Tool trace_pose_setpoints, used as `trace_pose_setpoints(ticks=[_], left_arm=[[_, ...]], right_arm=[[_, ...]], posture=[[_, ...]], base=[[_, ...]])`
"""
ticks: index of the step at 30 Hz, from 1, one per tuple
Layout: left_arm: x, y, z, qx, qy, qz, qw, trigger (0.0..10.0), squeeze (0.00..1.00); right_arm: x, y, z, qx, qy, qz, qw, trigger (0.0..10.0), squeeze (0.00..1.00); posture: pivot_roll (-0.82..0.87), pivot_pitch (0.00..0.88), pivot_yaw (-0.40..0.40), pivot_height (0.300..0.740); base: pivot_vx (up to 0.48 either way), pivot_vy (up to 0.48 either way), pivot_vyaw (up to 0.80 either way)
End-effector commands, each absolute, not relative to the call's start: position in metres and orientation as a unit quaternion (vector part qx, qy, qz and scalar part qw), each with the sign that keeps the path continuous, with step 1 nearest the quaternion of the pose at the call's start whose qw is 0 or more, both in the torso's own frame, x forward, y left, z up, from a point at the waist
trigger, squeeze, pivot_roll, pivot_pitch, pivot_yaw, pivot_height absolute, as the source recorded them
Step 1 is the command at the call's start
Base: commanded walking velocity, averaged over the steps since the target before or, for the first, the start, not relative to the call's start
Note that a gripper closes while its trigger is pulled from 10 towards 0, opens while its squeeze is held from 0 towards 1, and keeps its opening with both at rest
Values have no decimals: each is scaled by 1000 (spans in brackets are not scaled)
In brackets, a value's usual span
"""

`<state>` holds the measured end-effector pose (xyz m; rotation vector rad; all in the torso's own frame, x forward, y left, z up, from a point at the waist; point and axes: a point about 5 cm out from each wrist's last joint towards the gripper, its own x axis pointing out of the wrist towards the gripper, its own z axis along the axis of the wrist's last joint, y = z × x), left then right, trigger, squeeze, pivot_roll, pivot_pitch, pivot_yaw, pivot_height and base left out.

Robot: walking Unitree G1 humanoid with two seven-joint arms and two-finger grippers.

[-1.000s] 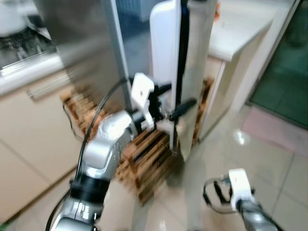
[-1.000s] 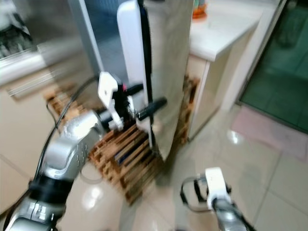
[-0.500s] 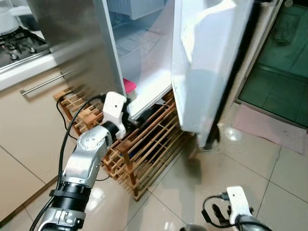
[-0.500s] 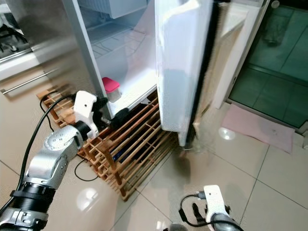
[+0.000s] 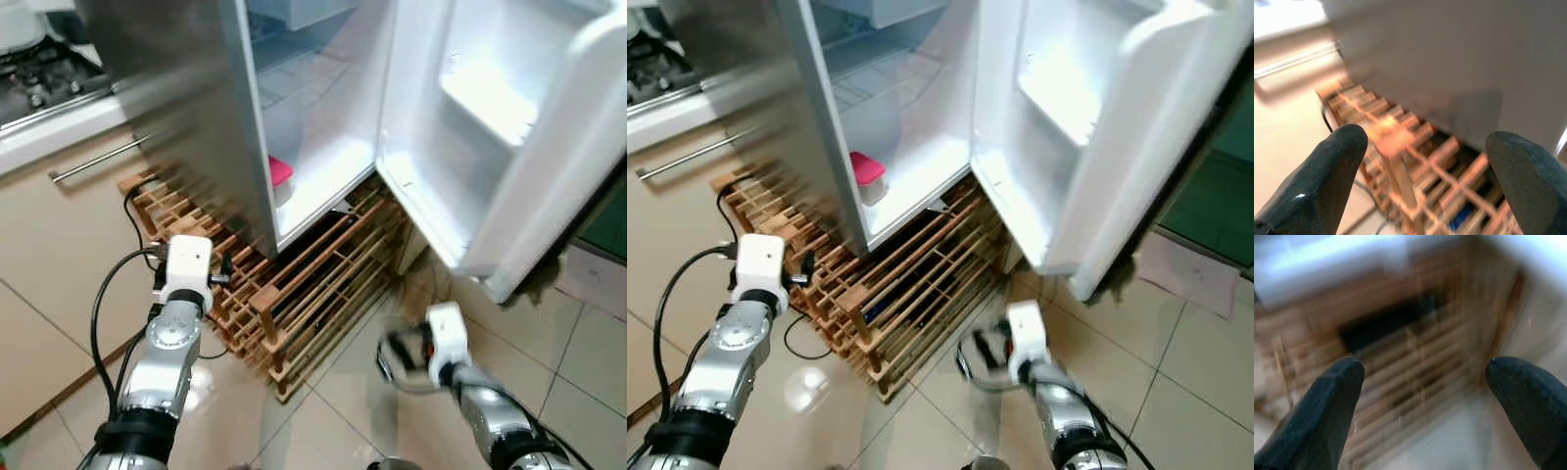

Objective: Restocking fridge

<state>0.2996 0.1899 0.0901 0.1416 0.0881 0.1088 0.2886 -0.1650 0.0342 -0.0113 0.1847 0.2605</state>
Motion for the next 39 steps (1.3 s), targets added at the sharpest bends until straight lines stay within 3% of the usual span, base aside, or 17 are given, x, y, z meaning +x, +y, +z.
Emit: trace_pose_setpoints(ticks=[1,8,19,39], left_arm=[[304,176,115,64,-22,21,997,10000,0],[307,159,132,73,-73,-12,995,10000,0],[309,153,125,65,-51,-16,996,10000,0],[314,135,127,59,-47,-65,995,10000,0]], right_arm=[[292,-160,72,-3,10,107,994,10000,0],[289,-153,92,-25,-43,86,995,10000,0],[282,-146,101,-27,-38,73,996,10000,0],[289,-141,98,-15,-13,80,997,10000,0]], posture=[[-88,0,18,740],[-90,0,22,740],[-86,0,26,740],[-70,0,25,740]], base=[[0,0,0],[-69,213,406],[0,450,530],[0,-41,420]])
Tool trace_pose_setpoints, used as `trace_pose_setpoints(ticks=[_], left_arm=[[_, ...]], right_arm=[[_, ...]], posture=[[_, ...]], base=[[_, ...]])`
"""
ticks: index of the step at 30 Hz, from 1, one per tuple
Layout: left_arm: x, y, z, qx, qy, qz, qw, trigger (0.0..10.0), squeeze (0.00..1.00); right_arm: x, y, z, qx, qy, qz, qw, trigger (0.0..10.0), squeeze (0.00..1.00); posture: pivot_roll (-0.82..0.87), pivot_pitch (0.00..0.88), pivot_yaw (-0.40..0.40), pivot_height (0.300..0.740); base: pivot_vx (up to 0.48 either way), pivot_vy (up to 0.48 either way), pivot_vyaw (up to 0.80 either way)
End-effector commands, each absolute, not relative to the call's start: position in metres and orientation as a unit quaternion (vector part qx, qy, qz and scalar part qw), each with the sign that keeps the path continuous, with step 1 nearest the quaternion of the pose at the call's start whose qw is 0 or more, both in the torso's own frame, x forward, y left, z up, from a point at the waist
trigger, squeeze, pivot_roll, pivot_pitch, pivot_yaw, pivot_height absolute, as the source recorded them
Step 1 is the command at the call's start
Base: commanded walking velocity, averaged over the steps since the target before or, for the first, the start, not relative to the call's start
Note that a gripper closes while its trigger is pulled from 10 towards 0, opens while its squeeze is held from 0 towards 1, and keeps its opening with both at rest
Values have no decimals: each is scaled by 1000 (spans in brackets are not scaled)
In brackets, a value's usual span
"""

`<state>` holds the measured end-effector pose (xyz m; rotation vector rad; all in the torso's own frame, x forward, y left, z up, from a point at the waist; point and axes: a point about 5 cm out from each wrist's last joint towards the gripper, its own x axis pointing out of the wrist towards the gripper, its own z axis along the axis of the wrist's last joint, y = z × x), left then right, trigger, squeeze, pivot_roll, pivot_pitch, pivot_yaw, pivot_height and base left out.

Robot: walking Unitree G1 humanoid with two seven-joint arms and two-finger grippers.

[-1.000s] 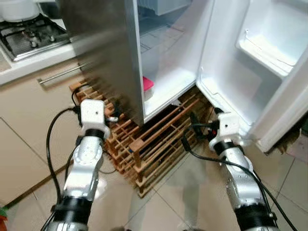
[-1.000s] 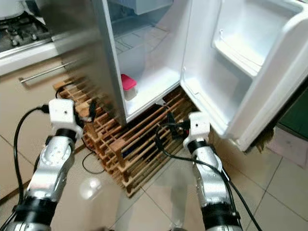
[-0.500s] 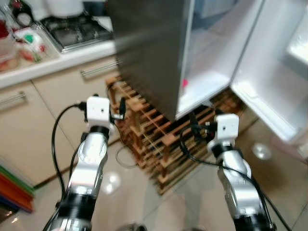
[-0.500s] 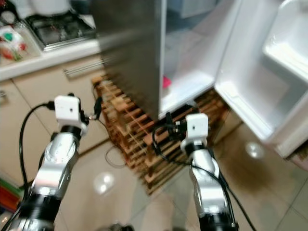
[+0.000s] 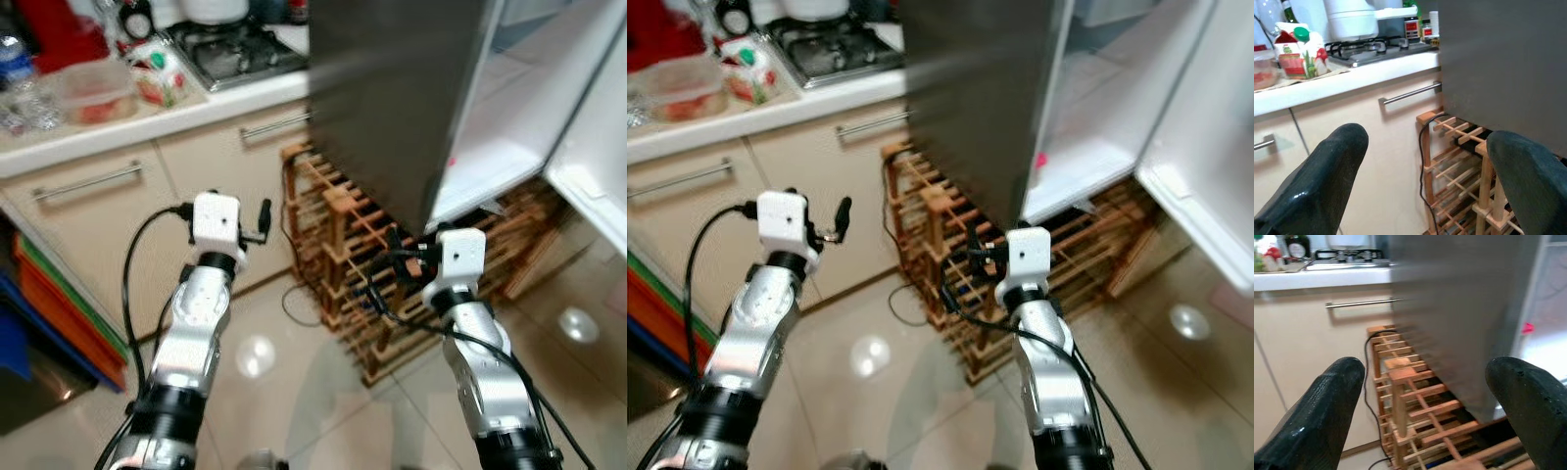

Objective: Restocking fridge

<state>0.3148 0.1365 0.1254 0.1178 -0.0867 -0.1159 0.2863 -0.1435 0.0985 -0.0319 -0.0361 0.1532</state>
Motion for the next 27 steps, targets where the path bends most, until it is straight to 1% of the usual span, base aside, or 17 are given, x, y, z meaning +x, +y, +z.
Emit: trace_pose_setpoints(ticks=[1,6,9,17,26,27], left_arm=[[314,135,128,61,-48,-67,995,10000,0],[313,133,130,58,-54,-63,995,10000,0],[313,131,131,56,-56,-65,995,10000,0],[314,130,132,46,-54,-68,995,10000,0],[316,132,132,53,-52,-62,995,10000,0],[317,132,132,41,-52,-60,996,10000,0]], right_arm=[[289,-141,98,-15,-13,81,997,10000,0],[294,-138,101,-20,-16,88,996,10000,0],[295,-138,103,-25,-19,89,995,10000,0],[298,-147,95,-37,8,63,997,10000,0],[298,-144,96,-47,-1,72,996,10000,0],[297,-145,96,-48,0,72,996,10000,0]], posture=[[-68,0,25,740],[-68,0,19,740],[-70,0,18,740],[-75,0,17,740],[-79,0,23,740],[-78,0,22,740]], base=[[0,-480,406],[0,-480,406],[0,-480,0],[0,-480,50],[0,-480,0],[0,-480,0]])
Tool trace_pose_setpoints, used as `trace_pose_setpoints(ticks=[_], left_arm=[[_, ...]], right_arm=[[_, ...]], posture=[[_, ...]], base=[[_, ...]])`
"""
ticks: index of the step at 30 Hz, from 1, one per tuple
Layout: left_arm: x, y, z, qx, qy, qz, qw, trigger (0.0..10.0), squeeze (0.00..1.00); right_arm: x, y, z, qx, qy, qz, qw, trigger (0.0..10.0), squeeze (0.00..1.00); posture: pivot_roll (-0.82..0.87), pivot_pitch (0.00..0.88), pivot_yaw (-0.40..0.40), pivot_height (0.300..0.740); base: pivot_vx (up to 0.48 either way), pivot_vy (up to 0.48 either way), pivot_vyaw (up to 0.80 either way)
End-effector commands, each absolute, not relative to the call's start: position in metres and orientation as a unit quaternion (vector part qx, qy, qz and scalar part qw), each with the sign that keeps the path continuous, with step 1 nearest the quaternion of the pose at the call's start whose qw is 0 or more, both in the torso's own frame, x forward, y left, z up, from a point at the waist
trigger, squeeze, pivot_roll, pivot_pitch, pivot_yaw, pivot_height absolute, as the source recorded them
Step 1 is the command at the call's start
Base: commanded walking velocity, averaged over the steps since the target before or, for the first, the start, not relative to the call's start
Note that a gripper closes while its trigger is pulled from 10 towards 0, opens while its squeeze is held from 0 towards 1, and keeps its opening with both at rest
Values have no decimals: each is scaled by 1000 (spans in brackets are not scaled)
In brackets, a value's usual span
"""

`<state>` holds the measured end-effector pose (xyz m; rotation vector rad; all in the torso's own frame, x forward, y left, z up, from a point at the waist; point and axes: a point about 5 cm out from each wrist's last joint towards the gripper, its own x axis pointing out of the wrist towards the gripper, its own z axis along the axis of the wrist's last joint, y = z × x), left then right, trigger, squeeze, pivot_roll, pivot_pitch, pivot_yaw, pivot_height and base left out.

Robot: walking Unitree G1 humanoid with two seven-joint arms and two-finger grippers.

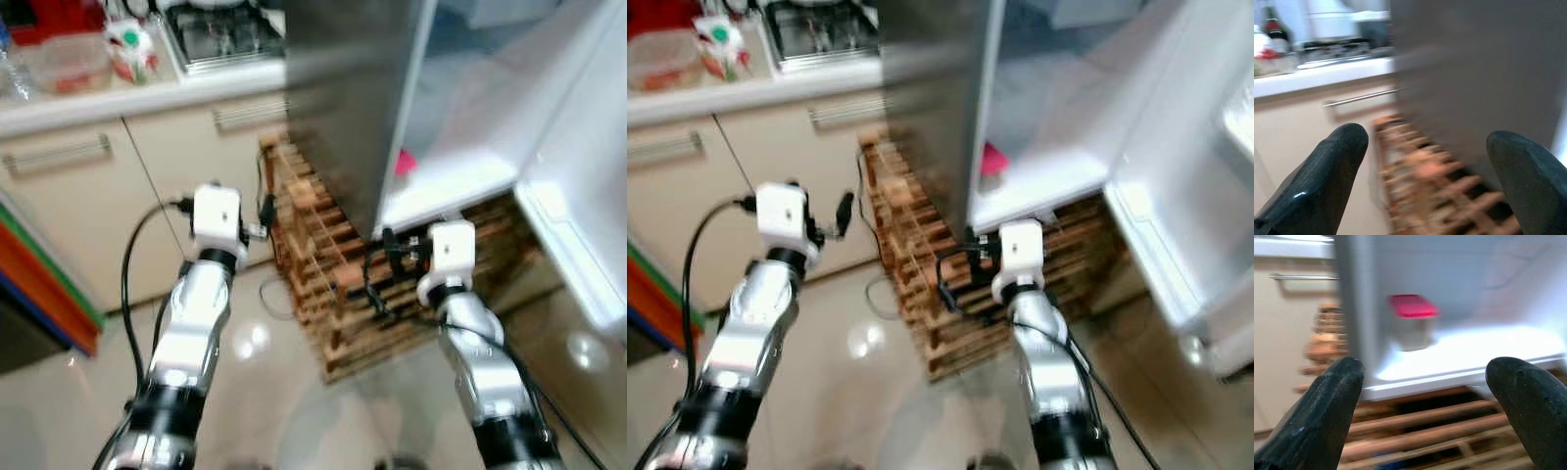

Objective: Restocking fridge

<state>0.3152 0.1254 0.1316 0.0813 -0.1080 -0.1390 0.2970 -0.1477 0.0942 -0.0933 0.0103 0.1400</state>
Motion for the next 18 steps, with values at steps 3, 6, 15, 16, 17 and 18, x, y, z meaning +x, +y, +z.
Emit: trace_pose_setpoints(ticks=[3,6,15,16,17,18], left_arm=[[318,136,133,8,-53,-45,998,10000,0],[318,137,133,13,-52,-44,998,10000,0],[319,134,130,19,-50,-53,997,10000,0],[319,134,130,19,-50,-53,997,10000,0],[319,134,130,19,-50,-53,997,10000,0],[319,134,130,19,-49,-54,997,10000,0]], right_arm=[[295,-152,91,-53,10,65,996,10000,0],[294,-155,88,-58,16,66,996,10000,0],[274,-204,60,-117,67,-46,990,10000,0],[274,-204,60,-117,67,-46,990,10000,0],[274,-204,60,-117,67,-46,990,10000,0],[273,-210,59,-119,70,-68,988,10000,0]], posture=[[-80,0,19,740],[-80,0,19,740],[-99,0,21,740],[-99,0,21,740],[-99,0,21,740],[-102,0,23,740]], base=[[0,-320,0],[0,0,0],[0,0,0],[0,0,0],[0,0,0],[0,0,0]])
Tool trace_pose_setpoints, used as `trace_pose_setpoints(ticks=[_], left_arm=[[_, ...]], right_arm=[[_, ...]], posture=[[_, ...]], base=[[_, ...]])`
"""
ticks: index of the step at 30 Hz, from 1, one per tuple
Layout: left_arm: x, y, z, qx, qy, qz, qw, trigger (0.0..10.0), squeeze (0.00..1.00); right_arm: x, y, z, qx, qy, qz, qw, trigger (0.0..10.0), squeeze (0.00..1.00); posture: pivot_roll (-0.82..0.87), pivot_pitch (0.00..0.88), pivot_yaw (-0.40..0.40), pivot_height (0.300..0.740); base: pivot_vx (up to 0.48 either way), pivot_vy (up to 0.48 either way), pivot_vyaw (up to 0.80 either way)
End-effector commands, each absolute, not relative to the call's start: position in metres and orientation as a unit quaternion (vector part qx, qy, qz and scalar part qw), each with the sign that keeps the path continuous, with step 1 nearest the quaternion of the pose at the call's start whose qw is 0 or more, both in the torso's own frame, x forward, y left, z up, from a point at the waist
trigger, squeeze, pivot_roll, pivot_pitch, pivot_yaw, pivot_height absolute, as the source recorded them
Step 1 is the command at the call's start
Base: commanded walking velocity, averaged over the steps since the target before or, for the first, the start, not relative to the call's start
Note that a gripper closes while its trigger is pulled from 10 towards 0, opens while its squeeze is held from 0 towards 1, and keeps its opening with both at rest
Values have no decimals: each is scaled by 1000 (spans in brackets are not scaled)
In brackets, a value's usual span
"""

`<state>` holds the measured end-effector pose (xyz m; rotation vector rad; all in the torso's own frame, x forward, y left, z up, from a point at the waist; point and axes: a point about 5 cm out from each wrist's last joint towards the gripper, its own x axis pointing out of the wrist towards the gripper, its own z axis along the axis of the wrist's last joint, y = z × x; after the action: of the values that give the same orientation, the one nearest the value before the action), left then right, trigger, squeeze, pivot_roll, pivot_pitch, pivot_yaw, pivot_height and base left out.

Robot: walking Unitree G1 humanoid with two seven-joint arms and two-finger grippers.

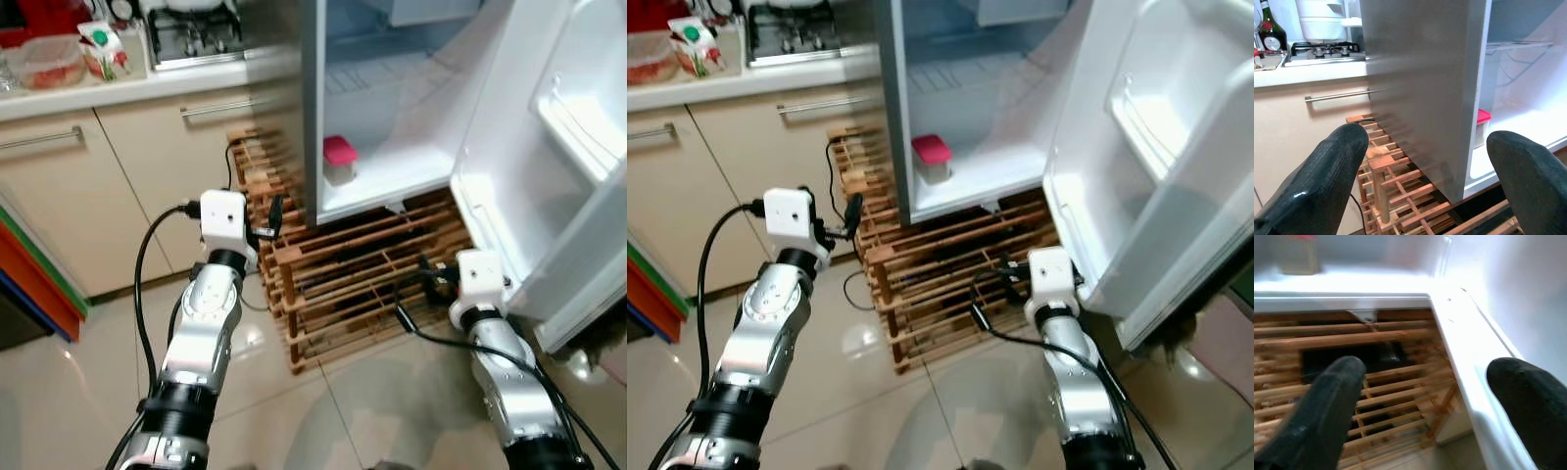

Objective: Restocking fridge

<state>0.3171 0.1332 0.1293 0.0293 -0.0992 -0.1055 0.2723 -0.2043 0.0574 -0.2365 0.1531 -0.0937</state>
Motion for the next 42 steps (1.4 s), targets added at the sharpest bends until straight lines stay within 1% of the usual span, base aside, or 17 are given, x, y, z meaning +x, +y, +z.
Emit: trace_pose_setpoints(ticks=[1,5,6,11,15,20,22,23,26,29,31,34,35,36,38,39,42], left_arm=[[320,134,130,19,-48,-55,997,10000,0],[320,134,129,21,-46,-56,997,10000,0],[319,135,126,23,-42,-57,997,10000,0],[318,136,125,22,-37,-57,997,10000,0],[318,135,124,21,-36,-57,998,10000,0],[318,134,124,18,-36,-58,997,10000,0],[318,134,123,19,-35,-58,998,10000,0],[318,134,123,18,-35,-58,998,10000,0],[318,134,123,19,-35,-59,997,10000,0],[318,134,124,21,-36,-59,997,10000,0],[318,135,124,21,-36,-58,997,10000,0],[318,136,124,22,-36,-57,997,10000,0],[318,136,124,24,-38,-56,997,10000,0],[318,136,124,24,-38,-56,997,10000,0],[318,138,124,40,-39,-47,997,10000,0],[317,149,117,60,-25,-20,998,10000,0],[317,160,110,54,-8,3,999,10000,0]], right_arm=[[273,-216,59,-121,72,-87,986,10000,0],[272,-226,60,-122,74,-113,983,10000,0],[273,-238,63,-127,71,-135,980,10000,0],[273,-254,65,-144,71,-169,972,10000,0],[269,-279,67,-188,78,-223,953,10000,0],[271,-279,69,-185,76,-228,953,10000,0],[274,-269,72,-164,59,-211,962,10000,0],[278,-258,77,-146,37,-190,970,10000,0],[282,-245,82,-133,16,-166,977,10000,0],[290,-214,95,-122,-24,-107,986,10000,0],[290,-209,97,-122,-30,-97,987,10000,0],[294,-183,102,-110,-47,-39,992,10000,0],[295,-169,105,-93,-56,-3,994,10000,0],[295,-169,105,-93,-56,-3,994,10000,0],[295,-155,109,-72,-66,31,995,10000,0],[295,-147,115,-51,-74,52,995,10000,0],[297,-144,118,-37,-75,57,995,10000,0]], posture=[[-107,0,27,740],[-109,0,31,740],[-111,0,34,740],[-111,0,34,740],[-111,0,32,740],[-114,0,32,740],[-113,0,31,740],[-113,0,30,740],[-111,0,30,740],[-107,0,29,740],[-107,0,29,740],[-103,0,29,740],[-99,0,28,740],[-99,0,28,740],[-95,0,28,740],[-95,0,28,740],[-89,0,24,740]], base=[[0,0,0],[0,0,0],[0,0,0],[0,0,0],[0,0,0],[0,0,0],[0,0,0],[0,0,0],[0,0,0],[0,0,0],[0,0,0],[0,0,644],[0,0,600],[0,0,600],[0,0,603],[0,0,594],[0,0,592]])
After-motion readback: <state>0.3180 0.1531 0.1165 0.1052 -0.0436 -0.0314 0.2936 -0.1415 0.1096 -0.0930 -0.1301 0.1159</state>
